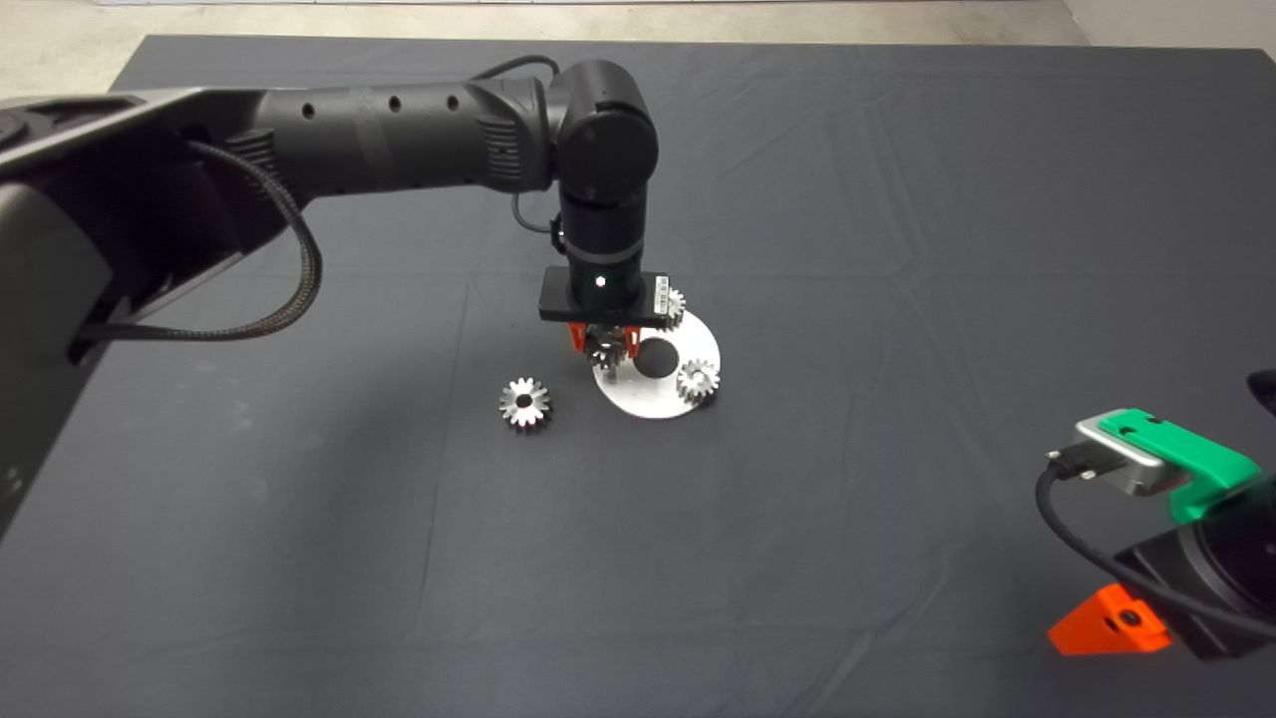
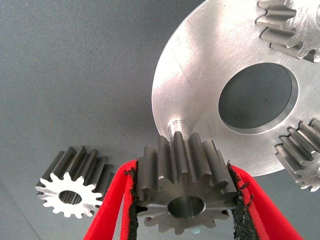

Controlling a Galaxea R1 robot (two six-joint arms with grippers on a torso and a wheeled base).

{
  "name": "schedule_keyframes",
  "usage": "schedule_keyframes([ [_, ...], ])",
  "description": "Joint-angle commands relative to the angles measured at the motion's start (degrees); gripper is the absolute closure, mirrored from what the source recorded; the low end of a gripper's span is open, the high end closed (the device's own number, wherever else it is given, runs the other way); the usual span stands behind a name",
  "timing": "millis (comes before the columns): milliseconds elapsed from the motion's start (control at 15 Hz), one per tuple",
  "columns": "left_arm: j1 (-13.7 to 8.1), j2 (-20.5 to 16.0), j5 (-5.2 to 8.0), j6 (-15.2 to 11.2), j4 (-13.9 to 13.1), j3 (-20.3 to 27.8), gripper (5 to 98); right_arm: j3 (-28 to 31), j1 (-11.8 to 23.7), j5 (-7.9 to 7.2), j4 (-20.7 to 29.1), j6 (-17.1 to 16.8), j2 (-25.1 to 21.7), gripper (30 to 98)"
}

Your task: Remove an incorrectly installed larger gear and replace it with the correct smaller gear

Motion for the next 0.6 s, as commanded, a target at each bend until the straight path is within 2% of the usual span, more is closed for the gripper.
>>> schedule_keyframes([
  [0,-1.1,0.2,2.26,0.2,-1.1,0.2,67.4,0.2,0.6,-3.3,1.8,-0.3,-0.1,31.5],
  [533,-0.6,-0.1,2.35,0.6,-1.0,0.0,67.4,0.2,0.6,-3.32,1.8,-0.2,-0.1,31.6],
])
